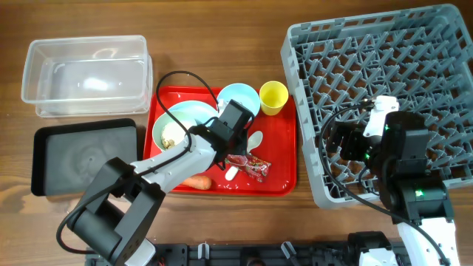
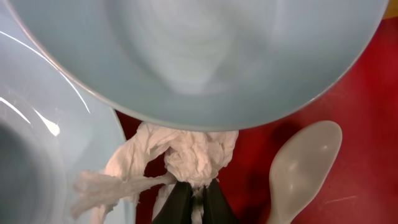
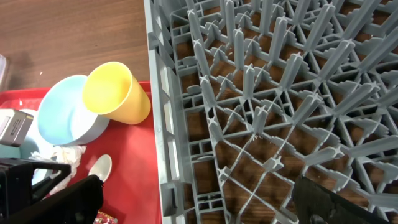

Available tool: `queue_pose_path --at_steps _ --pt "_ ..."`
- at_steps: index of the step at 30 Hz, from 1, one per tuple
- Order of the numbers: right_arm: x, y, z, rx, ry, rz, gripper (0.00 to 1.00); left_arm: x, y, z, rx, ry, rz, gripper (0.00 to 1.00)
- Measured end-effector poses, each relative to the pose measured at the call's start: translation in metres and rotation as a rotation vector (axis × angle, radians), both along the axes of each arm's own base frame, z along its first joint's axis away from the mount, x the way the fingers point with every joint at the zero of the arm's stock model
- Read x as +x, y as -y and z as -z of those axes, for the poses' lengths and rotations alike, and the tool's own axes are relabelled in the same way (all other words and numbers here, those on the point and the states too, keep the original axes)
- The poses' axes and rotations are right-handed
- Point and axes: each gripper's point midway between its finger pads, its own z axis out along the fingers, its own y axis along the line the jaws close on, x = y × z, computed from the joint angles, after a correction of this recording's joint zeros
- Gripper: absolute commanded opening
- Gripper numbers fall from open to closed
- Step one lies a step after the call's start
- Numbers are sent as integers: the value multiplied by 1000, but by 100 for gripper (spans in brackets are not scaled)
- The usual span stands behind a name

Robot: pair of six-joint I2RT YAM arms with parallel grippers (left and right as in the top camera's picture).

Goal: Sort waste into correct bins and load items into the dishwasher rack
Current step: 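Reach the left gripper to the white tissue and grasp it, then carry the tissue left and drop it into the clear bin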

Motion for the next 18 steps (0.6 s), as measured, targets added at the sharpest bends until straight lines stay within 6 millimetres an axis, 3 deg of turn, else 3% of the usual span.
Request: queue_pose_path --at_steps 3,5,7,9,10,12,14,15,18 --pt "0 0 0 0 0 0 100 -14 -10 -11 30 -46 2 4" --pt "0 0 0 0 0 0 100 -16 -16 -36 8 -23 -8 4" --pt "0 0 0 0 0 0 100 -8 -34 -77 -32 59 -62 4" --pt "0 0 0 0 0 0 100 20 -78 -145 -90 260 -214 4" --pt "0 0 0 0 0 0 100 29 -94 -160 -98 313 -269 4" --pt "0 0 0 0 0 0 100 57 -161 -189 -73 452 -482 4" --pt "0 0 0 0 -3 0 100 78 -225 -200 -41 539 -670 6" --pt "0 0 0 0 -2 0 100 87 -246 -200 -31 564 -727 14" --pt "0 0 0 0 -1 0 100 119 -296 -181 -16 612 -845 65"
